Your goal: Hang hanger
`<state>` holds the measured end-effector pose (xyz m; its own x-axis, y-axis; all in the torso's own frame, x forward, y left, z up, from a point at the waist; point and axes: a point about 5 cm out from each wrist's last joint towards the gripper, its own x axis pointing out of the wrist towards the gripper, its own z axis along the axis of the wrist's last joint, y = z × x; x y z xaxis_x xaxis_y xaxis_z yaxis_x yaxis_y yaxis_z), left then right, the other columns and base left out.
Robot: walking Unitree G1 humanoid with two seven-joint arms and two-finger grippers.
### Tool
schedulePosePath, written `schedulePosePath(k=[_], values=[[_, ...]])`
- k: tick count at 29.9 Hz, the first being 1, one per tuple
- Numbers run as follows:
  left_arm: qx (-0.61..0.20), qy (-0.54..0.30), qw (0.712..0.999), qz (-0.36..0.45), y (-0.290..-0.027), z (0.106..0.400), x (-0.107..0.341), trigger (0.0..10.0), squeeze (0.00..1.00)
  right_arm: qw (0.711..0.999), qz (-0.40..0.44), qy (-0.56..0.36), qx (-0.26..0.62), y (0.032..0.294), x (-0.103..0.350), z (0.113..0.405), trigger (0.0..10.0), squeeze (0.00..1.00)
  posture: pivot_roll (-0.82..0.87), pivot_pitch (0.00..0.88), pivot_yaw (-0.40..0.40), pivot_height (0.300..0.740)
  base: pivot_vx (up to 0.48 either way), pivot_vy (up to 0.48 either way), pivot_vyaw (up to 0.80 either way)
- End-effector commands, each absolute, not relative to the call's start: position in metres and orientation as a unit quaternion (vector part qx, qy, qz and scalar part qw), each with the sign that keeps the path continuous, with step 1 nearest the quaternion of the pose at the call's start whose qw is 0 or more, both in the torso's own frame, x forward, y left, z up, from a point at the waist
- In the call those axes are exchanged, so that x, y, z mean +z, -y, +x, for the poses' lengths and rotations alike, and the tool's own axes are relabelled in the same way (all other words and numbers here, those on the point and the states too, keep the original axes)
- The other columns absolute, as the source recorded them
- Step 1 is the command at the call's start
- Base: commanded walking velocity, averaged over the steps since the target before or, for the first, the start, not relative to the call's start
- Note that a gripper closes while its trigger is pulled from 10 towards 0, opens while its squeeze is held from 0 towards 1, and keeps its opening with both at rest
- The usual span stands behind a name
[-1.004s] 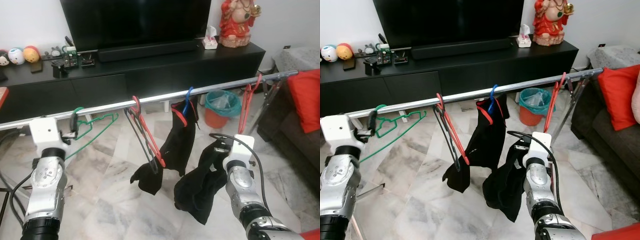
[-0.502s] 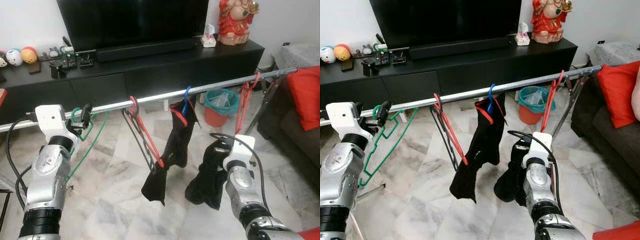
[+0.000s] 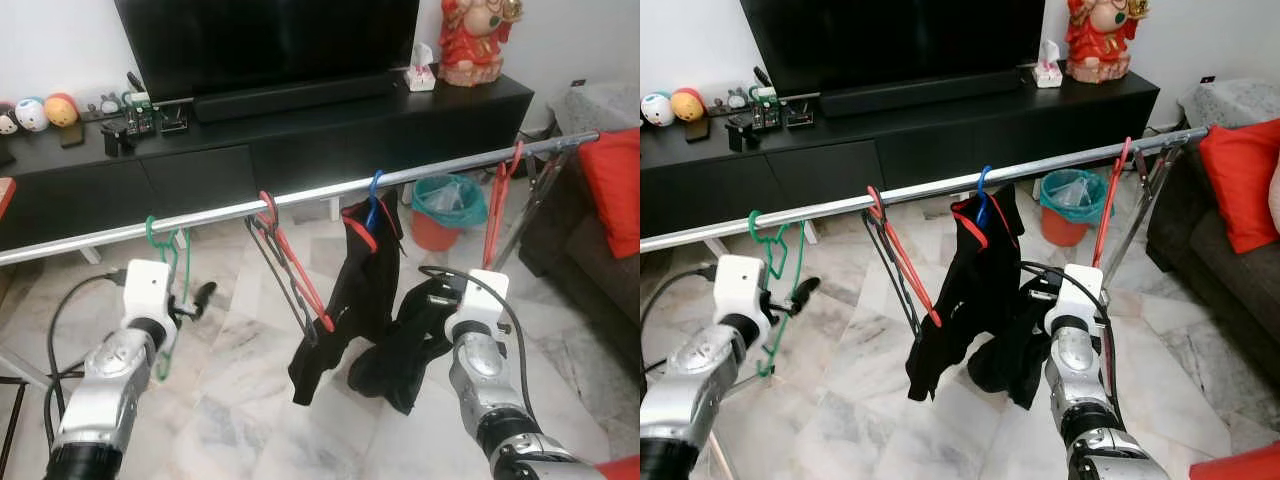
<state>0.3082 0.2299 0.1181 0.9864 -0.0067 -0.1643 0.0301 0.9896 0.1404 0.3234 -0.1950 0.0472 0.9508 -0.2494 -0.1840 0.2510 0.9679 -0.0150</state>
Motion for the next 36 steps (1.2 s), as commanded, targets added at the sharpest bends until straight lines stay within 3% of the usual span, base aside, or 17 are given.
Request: schedulePosePath(k=[1, 2, 3, 4, 7, 15, 24, 29, 32, 36], values=[[0.028, -0.088, 0.993, 0.075, -0.237, 0.315, 0.120, 10.0, 1.00, 0.990, 0.007, -0.069, -0.126, 0.193, 0.056, 0.328, 10.0, 0.00, 0.03, 0.000, 0.068, 0.728, 0.000, 0.000, 0.00], [0.038, -0.080, 0.994, 0.066, -0.237, 0.318, 0.123, 10.0, 0.54, 0.990, 0.007, -0.069, -0.126, 0.192, 0.056, 0.328, 10.0, 0.00, 0.02, 0.000, 0.069, 0.728, 0.000, 0.000, 0.00], [0.043, -0.074, 0.995, 0.060, -0.237, 0.321, 0.126, 10.0, 0.54, 0.990, 0.007, -0.069, -0.126, 0.192, 0.056, 0.328, 10.0, 0.00, 0.02, 0.000, 0.069, 0.728, 0.000, 0.000, 0.00], [0.045, -0.067, 0.995, 0.056, -0.237, 0.323, 0.128, 10.0, 0.00, 0.990, 0.007, -0.069, -0.126, 0.192, 0.056, 0.328, 10.0, 0.00, 0.02, 0.000, 0.070, 0.728, 0.000, 0.000, 0.00], [0.054, -0.056, 0.996, 0.037, -0.234, 0.332, 0.135, 10.0, 0.00, 0.989, 0.008, -0.068, -0.128, 0.192, 0.056, 0.328, 10.0, 0.00, 0.02, 0.000, 0.075, 0.728, 0.000, 0.000, 0.00], [0.108, -0.139, 0.983, 0.047, -0.233, 0.342, 0.116, 10.0, 0.00, 0.989, 0.009, -0.067, -0.132, 0.193, 0.056, 0.328, 10.0, 0.00, 0.02, 0.000, 0.081, 0.728, 0.000, 0.000, 0.00], [0.155, -0.141, 0.977, 0.045, -0.237, 0.348, 0.118, 10.0, 0.00, 0.989, 0.010, -0.066, -0.133, 0.193, 0.057, 0.328, 10.0, 0.00, 0.02, 0.000, 0.081, 0.728, 0.000, 0.000, 0.00], [0.137, -0.104, 0.984, 0.042, -0.234, 0.347, 0.124, 10.0, 0.00, 0.989, 0.010, -0.066, -0.133, 0.193, 0.057, 0.328, 10.0, 0.00, 0.02, 0.000, 0.079, 0.728, 0.000, 0.000, 0.00], [0.070, -0.031, 0.994, 0.081, -0.222, 0.336, 0.128, 10.0, 0.00, 0.989, 0.009, -0.067, -0.131, 0.193, 0.056, 0.328, 10.0, 0.00, 0.02, 0.000, 0.070, 0.728, 0.000, 0.000, 0.00], [0.061, -0.025, 0.995, 0.080, -0.221, 0.328, 0.123, 10.0, 0.00, 0.989, 0.009, -0.067, -0.130, 0.193, 0.057, 0.329, 10.0, 0.00, 0.02, 0.000, 0.068, 0.728, 0.000, 0.091, 0.00]])
